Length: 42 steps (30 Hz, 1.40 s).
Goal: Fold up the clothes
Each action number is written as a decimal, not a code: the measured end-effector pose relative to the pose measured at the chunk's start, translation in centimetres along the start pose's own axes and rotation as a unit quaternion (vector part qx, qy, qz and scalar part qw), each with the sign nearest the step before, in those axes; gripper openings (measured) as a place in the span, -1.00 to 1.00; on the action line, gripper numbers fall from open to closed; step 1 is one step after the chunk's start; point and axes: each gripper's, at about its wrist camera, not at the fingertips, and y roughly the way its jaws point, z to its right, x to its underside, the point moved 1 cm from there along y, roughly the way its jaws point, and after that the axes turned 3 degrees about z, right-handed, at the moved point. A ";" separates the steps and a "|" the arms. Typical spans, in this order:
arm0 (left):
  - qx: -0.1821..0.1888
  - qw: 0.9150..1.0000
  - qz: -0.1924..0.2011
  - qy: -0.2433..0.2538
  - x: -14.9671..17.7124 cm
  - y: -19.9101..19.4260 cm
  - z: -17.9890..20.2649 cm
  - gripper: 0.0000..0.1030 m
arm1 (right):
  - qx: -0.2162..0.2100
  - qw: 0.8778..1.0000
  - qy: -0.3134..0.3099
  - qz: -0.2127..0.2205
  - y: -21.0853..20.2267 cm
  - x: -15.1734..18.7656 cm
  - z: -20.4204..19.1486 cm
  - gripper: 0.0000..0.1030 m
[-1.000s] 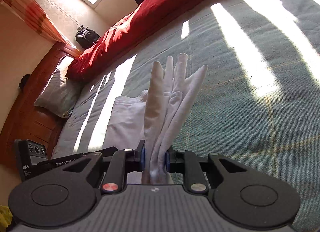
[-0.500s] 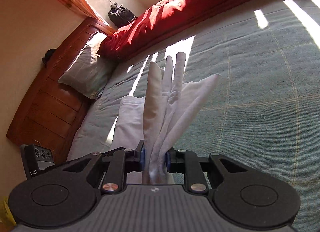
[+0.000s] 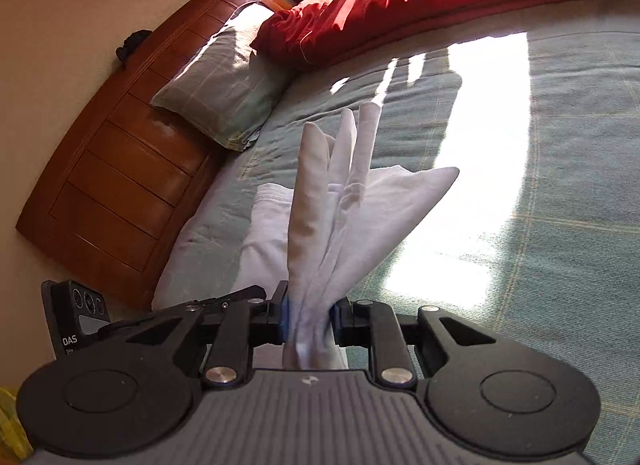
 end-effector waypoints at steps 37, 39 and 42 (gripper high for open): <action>-0.092 0.995 0.042 0.011 -4.6 2.9 -11.3 -0.76 | 0.047 0.996 -0.037 -0.065 16.7 4.2 -2.4 -0.43; -0.110 0.992 0.047 0.033 -4.6 2.8 -10.8 -0.72 | 0.046 0.996 -0.037 -0.068 16.6 4.2 -2.2 -0.38; -0.145 0.984 0.060 0.080 -4.6 2.4 -9.9 -0.68 | 0.046 0.996 -0.037 -0.073 16.5 4.3 -1.9 -0.33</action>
